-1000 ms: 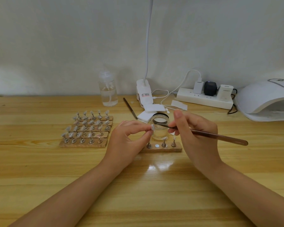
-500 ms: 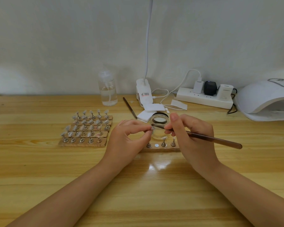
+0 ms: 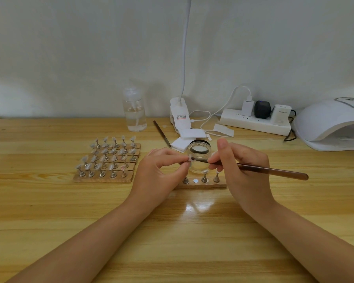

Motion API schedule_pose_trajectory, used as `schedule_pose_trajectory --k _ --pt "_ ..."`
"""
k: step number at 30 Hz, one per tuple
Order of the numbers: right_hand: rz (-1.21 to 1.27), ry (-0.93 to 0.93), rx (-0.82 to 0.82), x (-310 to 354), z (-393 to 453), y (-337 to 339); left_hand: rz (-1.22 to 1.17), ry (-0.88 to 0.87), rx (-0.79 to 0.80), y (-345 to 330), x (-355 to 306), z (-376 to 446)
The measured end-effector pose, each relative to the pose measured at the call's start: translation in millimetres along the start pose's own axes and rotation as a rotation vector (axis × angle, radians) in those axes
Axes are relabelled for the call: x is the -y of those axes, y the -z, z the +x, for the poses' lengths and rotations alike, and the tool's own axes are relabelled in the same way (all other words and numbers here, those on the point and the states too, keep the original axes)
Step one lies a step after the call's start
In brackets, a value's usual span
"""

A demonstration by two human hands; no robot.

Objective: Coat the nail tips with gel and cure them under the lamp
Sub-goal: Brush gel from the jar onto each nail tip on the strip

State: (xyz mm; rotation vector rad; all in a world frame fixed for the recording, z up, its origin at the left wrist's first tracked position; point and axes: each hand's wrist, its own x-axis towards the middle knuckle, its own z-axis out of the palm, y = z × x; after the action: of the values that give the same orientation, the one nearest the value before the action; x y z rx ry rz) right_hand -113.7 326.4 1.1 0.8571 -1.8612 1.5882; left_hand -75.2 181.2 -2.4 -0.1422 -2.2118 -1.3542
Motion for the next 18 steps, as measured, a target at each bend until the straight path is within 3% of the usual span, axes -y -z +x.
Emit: schedule_pose_trajectory --k 8,18 --pt "0.073 -0.039 -0.062 -0.1 -1.1 1.9 0.001 0.004 0.006 1.2 0.3 -0.4" --pt "0.027 -0.06 -0.01 -1.7 -0.5 -1.4 0.012 -0.003 0.002 0.4 0.5 -0.2"
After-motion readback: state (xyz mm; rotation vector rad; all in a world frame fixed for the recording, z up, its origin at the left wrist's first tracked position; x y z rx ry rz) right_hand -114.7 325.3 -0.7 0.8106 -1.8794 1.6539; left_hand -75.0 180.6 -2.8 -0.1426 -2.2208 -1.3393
